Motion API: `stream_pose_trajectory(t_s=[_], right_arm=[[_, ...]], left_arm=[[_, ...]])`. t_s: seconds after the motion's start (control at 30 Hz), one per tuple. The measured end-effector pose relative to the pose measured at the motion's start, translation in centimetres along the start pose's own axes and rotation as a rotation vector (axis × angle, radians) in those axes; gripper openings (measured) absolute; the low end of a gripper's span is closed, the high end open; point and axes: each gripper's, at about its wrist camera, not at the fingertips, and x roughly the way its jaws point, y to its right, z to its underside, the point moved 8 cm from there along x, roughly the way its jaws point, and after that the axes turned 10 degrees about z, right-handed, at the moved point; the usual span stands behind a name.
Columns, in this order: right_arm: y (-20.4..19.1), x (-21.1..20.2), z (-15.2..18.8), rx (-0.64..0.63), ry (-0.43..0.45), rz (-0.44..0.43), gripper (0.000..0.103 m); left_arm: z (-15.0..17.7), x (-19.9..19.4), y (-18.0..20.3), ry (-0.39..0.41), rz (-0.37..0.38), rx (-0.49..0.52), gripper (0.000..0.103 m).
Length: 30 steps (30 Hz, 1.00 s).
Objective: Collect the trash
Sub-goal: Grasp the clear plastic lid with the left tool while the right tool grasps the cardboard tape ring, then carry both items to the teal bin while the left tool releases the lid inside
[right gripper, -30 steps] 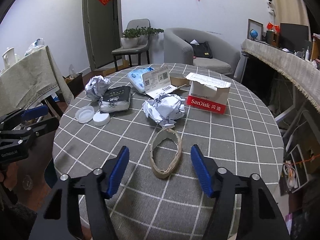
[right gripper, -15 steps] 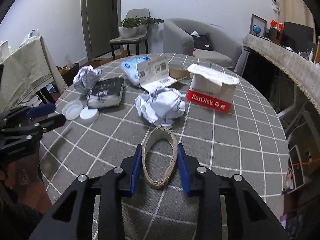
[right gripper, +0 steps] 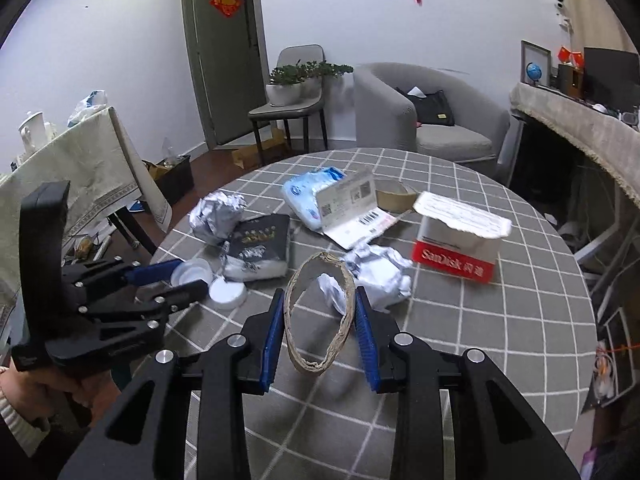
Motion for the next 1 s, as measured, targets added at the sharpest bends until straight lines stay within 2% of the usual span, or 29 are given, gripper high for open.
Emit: stream_pose_trajectory(t_s=[0.27,0.43,0.63,0.8,1.0], right_arm=[[-2.9,-0.3,-1.0,-0.039,0.015,-0.033,0.034],[-5.4,-0.8,-1.7,-0.058,0.041,-0.067,0.034],[-9.8,0.0,-2.5,-0.093,0.056,-0.124,0.034],[-12.8,0.4,-3.3,-0.109,0.064,-0.164,0.034],[-16.6,1.1,-3.4,-0.138,0.052,-0.213,0.034]], left_arm=[[-0.8,-1.8,-0.3,0.057,0.013,-0.004,0.042],[-1.0,-4.2,-1.5,0.108,-0.019,0.002,0.042],[-0.1,-6.7,-6.5,0.133,-0.097,-0.034,0.042],[1.1,-8.1,-10.4,0.121,-0.14,-0.085,0.042],[4.2,-7.8,-14.4,0.017,-0.208,-0.114,0.042]])
